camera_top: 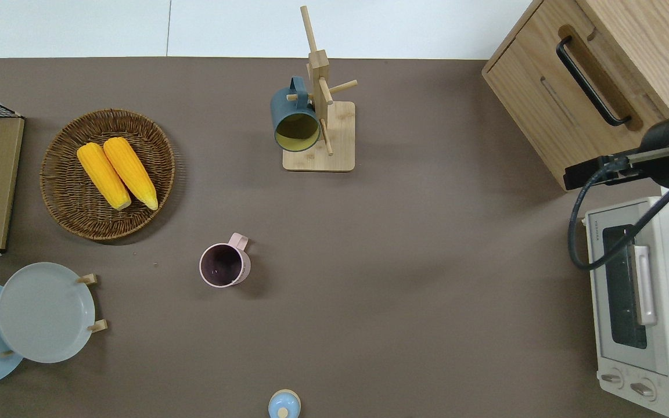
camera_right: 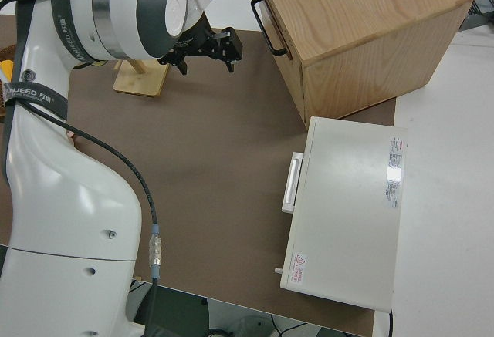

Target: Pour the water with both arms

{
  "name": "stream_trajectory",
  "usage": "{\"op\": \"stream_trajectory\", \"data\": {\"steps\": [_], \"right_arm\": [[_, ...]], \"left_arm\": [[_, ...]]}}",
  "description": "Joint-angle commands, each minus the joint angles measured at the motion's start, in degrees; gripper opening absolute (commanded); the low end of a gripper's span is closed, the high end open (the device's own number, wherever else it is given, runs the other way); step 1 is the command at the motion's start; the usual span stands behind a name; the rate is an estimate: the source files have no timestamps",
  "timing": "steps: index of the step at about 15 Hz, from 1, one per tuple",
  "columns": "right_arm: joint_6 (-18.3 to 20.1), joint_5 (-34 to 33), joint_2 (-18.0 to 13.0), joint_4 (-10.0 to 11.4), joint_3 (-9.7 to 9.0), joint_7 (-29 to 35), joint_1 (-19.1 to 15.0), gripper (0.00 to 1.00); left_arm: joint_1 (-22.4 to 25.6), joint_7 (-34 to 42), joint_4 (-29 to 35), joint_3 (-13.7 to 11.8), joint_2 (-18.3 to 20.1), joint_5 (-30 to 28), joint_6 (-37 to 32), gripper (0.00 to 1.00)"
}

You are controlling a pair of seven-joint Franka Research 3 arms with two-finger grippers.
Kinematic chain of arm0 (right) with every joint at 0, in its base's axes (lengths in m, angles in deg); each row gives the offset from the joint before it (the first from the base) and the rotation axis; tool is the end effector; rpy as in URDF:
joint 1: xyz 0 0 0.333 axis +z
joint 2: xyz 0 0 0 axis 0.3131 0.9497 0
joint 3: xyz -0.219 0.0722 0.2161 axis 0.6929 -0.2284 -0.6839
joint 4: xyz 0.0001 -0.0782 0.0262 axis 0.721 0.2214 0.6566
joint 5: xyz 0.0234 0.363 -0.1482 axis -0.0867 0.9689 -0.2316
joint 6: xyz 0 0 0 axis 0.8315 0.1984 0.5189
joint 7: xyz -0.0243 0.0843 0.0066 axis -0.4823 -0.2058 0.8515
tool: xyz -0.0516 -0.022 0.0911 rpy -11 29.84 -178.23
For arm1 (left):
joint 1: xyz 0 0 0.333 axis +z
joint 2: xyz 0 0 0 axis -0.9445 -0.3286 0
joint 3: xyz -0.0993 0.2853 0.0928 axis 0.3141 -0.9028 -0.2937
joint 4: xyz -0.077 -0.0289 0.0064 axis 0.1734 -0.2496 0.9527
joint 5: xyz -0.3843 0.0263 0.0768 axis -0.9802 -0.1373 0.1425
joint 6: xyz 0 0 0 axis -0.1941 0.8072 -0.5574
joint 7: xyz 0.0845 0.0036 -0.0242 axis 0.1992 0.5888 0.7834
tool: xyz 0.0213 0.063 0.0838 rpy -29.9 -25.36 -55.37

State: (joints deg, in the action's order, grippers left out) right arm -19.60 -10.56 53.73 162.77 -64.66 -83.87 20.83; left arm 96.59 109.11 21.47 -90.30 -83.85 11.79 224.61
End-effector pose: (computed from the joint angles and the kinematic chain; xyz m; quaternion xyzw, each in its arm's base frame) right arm 0.5894 0.0307 0.6376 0.9979 0.0617 0.0184 0.0026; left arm 0.5702 0.3388 0.5399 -0.9353 -0.0731 -0.3459 0.0131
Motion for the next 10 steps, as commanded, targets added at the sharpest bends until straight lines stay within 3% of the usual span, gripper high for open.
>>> {"op": "stream_trajectory", "data": {"steps": [1, 5, 10], "right_arm": [[0.3, 1.0, -0.5, 0.2, -0.54, -1.1, -0.9, 0.992], [0.3, 1.0, -0.5, 0.3, -0.54, -1.1, -0.8, 0.992], [0.3, 1.0, -0.5, 0.2, -0.54, -1.1, -0.9, 0.992]], "left_arm": [[-1.0, 3.8, -2.4, -0.4, -2.3, -4.1, 3.1, 0.0], [-0.5, 11.2, -2.2, -0.5, -3.4, -10.5, 3.0, 0.0], [-0.2, 11.7, -2.2, -0.5, -4.7, -10.8, 3.0, 0.0]]}}
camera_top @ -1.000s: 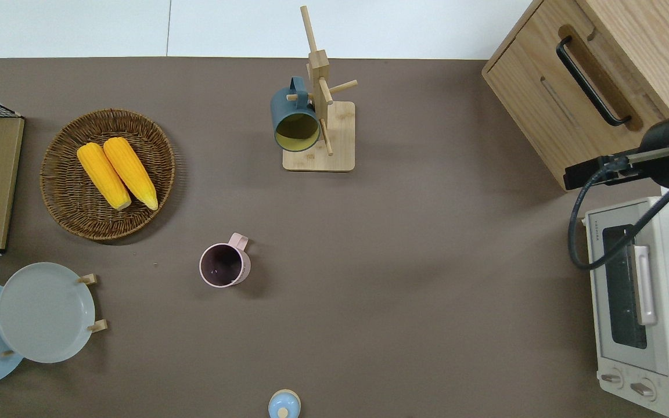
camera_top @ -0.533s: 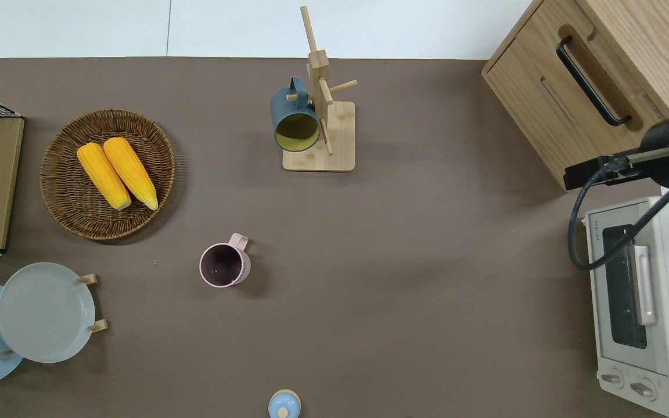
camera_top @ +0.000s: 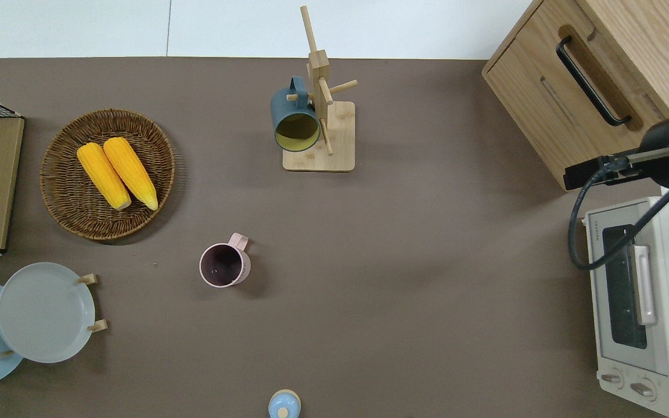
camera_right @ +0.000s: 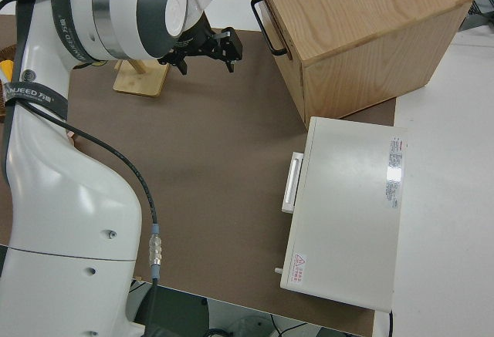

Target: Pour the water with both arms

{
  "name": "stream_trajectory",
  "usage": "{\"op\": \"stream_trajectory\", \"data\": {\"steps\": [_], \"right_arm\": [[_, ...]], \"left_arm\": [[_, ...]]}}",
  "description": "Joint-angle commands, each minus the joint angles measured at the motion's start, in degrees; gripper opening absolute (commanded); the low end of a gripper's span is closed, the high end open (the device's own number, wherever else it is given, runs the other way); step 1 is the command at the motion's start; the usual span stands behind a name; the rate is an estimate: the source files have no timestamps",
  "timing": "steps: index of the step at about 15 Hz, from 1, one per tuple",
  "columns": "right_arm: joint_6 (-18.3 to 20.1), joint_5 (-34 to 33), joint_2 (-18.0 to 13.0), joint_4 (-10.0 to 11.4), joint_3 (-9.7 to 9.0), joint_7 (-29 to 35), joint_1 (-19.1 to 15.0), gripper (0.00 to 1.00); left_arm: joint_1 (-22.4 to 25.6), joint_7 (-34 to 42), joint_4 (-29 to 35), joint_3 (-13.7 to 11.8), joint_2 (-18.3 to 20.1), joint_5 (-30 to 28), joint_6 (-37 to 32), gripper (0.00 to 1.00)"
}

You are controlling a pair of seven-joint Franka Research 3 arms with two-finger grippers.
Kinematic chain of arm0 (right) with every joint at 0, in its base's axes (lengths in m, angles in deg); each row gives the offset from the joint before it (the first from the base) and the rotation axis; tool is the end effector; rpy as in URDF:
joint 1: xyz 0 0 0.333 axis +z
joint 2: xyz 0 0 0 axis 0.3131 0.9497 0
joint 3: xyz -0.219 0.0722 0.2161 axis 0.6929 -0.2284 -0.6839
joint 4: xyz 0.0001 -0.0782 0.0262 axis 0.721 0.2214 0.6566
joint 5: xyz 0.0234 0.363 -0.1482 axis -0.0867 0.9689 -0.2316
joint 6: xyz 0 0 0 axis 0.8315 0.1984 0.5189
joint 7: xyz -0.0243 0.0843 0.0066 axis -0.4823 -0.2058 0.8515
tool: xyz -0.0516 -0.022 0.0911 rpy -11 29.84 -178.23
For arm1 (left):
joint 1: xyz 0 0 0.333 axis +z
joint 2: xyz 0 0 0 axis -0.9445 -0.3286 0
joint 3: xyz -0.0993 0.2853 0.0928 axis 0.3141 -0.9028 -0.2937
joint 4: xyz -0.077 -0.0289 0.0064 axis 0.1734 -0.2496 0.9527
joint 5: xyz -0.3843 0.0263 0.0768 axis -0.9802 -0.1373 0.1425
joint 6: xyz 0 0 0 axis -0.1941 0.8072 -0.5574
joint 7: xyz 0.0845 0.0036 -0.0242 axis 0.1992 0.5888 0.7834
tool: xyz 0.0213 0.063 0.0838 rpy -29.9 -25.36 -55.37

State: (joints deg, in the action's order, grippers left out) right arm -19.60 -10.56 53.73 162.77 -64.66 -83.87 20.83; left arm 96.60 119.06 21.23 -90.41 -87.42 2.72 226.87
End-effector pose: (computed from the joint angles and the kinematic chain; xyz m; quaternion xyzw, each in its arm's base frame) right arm 0.5894 0.0307 0.6376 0.9979 0.0617 0.0184 0.0026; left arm 0.5791 0.3494 0.5041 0.9299 0.0512 0.3642 0.0032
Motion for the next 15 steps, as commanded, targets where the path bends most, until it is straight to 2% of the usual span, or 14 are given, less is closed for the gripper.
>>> {"op": "stream_trajectory", "data": {"steps": [1, 12, 13, 14, 15], "right_arm": [[0.3, 1.0, -0.5, 0.3, -0.54, -1.1, -0.8, 0.992], [0.3, 1.0, -0.5, 0.3, -0.54, -1.1, -0.9, 0.992], [0.3, 1.0, -0.6, 0.2, -0.54, -1.1, -0.8, 0.992], [0.3, 1.0, -0.9, 0.3, -0.54, -1.1, -0.9, 0.992], [0.3, 1.0, -0.9, 0.2, -0.63, -1.1, -0.8, 0.992]], "left_arm": [[-0.2, 1.7, -1.9, -0.4, -1.2, -1.8, 0.8, 0.0], [-0.2, 4.2, -1.8, -1.0, -2.6, -2.5, 1.0, 0.0], [-0.1, 4.2, -1.8, -1.1, -2.6, -2.5, 1.0, 0.05], [-0.1, 4.2, -1.8, -1.1, -2.6, -2.5, 1.0, 0.35], [-0.3, 4.2, -1.8, -1.1, -2.7, -2.5, 1.1, 0.94]]}}
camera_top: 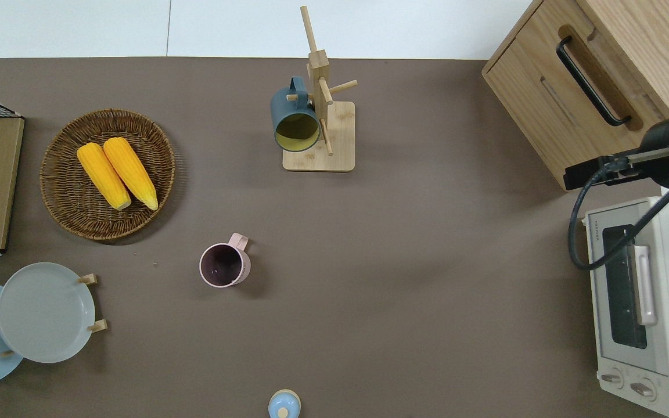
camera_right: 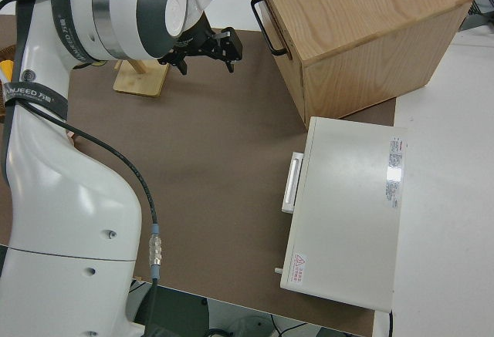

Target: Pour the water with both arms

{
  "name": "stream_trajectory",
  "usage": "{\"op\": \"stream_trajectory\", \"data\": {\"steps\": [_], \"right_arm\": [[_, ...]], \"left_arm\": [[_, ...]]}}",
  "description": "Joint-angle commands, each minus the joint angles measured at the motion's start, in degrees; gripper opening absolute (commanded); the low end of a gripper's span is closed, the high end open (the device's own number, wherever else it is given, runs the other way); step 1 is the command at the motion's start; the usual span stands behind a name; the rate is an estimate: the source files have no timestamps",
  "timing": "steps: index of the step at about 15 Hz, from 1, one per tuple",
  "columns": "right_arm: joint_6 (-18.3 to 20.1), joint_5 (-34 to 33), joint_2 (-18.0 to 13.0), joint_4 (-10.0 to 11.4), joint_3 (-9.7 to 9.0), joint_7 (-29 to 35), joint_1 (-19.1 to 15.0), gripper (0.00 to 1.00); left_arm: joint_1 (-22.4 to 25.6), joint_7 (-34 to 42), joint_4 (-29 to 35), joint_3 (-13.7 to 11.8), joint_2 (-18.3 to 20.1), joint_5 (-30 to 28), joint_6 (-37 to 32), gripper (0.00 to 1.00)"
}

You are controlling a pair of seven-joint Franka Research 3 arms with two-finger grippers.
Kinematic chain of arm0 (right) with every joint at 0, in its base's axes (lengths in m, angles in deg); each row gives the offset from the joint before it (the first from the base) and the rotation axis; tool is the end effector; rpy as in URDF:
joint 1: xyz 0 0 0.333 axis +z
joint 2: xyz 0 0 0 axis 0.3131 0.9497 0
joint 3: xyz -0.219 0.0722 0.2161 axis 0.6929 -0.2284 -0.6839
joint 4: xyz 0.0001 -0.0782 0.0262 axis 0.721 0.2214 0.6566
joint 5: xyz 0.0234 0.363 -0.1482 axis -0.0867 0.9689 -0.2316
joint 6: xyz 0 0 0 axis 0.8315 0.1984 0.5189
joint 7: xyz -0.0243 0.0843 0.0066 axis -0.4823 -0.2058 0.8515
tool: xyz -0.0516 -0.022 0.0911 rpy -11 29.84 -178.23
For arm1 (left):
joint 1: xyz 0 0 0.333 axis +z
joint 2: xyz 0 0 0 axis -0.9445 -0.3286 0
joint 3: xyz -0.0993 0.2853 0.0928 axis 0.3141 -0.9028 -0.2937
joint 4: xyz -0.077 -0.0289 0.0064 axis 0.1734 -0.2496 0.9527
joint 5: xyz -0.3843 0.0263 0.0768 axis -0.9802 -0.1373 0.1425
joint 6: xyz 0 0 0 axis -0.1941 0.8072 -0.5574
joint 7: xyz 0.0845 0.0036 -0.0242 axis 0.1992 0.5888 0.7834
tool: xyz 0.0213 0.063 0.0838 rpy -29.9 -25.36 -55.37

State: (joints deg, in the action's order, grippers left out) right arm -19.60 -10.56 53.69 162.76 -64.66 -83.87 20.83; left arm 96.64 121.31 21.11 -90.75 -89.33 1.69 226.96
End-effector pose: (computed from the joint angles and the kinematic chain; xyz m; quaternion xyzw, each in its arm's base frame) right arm 0.5892 0.0307 0.6381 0.9979 0.0617 0.0188 0.0026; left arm 0.5818 0.3556 0.4828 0.9339 0.0441 0.3546 0.0048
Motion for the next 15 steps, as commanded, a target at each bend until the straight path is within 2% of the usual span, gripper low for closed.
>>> {"op": "stream_trajectory", "data": {"steps": [1, 6, 9, 11, 15], "right_arm": [[0.3, 1.0, -0.9, 0.2, -0.63, -1.1, -0.8, 0.992], [0.3, 1.0, -0.9, 0.2, -0.63, -1.2, -0.8, 0.992], [0.3, 1.0, -0.9, 0.3, -0.63, -1.1, -0.8, 0.992], [0.3, 1.0, -0.9, 0.3, -0.63, -1.1, -0.8, 0.992], [0.3, 1.0, -0.9, 0.3, -0.63, -1.1, -0.9, 0.992]], "left_arm": [[-0.2, 1.9, -1.6, -0.8, -0.8, -1.6, 1.0, 1.0], [-0.8, -0.2, -1.6, -1.1, -0.5, -0.7, 0.3, 1.0], [-0.9, -4.8, -1.7, -2.2, 0.1, 4.2, -2.2, 1.0], [-0.9, -9.5, -2.3, -2.2, 0.8, 10.3, -6.1, 1.0], [-0.9, -14.4, -3.1, -2.3, 2.9, 15.3, -12.6, 1.0]]}}
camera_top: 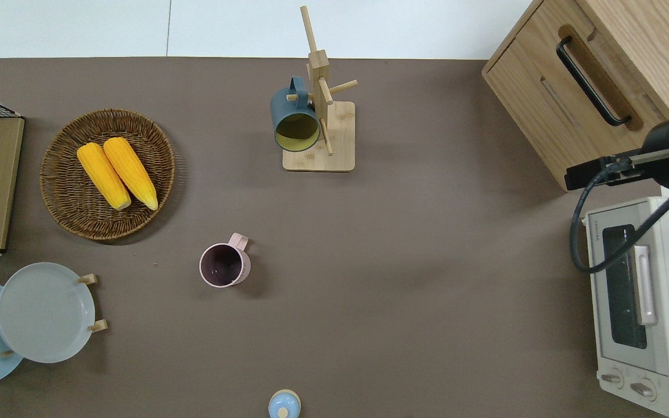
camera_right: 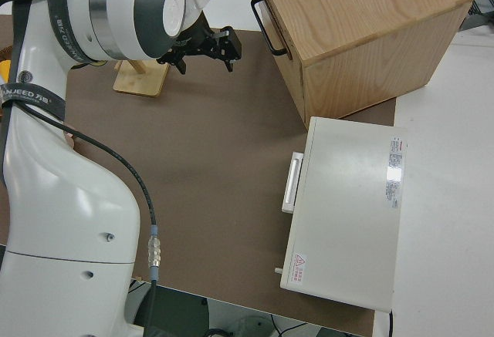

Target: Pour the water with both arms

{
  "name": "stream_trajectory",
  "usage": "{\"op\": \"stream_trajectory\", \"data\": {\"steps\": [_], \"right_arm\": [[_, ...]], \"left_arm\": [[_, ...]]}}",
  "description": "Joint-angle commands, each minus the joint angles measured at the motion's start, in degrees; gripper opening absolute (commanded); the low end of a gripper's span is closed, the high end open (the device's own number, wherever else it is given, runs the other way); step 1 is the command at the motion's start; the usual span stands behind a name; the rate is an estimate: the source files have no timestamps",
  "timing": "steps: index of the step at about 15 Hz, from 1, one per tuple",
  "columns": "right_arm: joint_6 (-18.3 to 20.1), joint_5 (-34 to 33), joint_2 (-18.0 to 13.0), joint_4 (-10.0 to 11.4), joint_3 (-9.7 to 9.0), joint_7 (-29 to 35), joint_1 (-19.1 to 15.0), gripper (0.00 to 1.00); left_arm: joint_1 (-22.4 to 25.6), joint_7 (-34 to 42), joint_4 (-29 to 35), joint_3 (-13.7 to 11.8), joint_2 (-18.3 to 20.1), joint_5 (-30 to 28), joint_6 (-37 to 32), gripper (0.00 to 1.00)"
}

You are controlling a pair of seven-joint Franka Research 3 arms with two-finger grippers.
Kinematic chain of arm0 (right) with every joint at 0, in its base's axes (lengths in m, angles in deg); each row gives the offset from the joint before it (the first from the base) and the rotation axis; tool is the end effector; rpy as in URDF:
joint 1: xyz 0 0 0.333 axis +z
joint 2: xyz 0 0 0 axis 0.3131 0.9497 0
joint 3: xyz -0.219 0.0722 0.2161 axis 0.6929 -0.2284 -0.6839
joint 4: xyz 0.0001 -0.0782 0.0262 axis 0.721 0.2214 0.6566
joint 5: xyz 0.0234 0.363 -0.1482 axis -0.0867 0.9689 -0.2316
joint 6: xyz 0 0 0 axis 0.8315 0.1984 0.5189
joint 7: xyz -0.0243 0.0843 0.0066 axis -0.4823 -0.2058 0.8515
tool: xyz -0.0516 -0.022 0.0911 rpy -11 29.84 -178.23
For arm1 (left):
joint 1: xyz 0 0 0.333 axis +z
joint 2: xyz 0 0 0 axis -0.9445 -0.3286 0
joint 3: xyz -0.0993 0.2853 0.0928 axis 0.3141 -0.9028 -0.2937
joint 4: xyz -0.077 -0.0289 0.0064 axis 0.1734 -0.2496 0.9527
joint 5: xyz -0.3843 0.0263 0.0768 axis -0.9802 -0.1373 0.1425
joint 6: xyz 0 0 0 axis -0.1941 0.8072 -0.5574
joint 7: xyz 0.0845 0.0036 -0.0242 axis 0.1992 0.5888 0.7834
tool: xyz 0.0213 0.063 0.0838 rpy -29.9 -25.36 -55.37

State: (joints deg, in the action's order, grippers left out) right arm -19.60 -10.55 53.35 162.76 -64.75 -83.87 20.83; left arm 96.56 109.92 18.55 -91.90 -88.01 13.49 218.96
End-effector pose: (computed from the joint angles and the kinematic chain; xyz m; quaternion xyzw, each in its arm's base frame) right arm 0.5873 0.0315 0.6416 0.9978 0.0624 0.0218 0.0025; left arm 0.5783 0.3539 0.5067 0.9538 0.0599 0.2943 0.0017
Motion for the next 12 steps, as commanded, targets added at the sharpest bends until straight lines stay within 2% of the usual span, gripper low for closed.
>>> {"op": "stream_trajectory", "data": {"steps": [1, 3, 6, 12], "right_arm": [[0.3, 1.0, -0.6, 0.3, -0.54, -1.2, -0.8, 0.992], [0.3, 1.0, -0.6, 0.2, -0.54, -1.1, -0.8, 0.992], [0.3, 1.0, -0.6, 0.2, -0.54, -1.1, -0.9, 0.992], [0.3, 1.0, -0.6, 0.2, -0.54, -1.1, -0.8, 0.992]], "left_arm": [[-0.8, -3.6, -1.6, -1.5, 1.9, 5.3, -7.0, 1.0], [-1.0, -4.7, -3.6, -2.7, 2.4, 7.6, -12.1, 1.0], [-1.0, -8.0, -7.3, -2.7, 3.3, 11.5, -20.6, 1.0], [-4.6, -15.4, -9.5, -2.7, 6.8, 18.8, -32.2, 1.0]]}}
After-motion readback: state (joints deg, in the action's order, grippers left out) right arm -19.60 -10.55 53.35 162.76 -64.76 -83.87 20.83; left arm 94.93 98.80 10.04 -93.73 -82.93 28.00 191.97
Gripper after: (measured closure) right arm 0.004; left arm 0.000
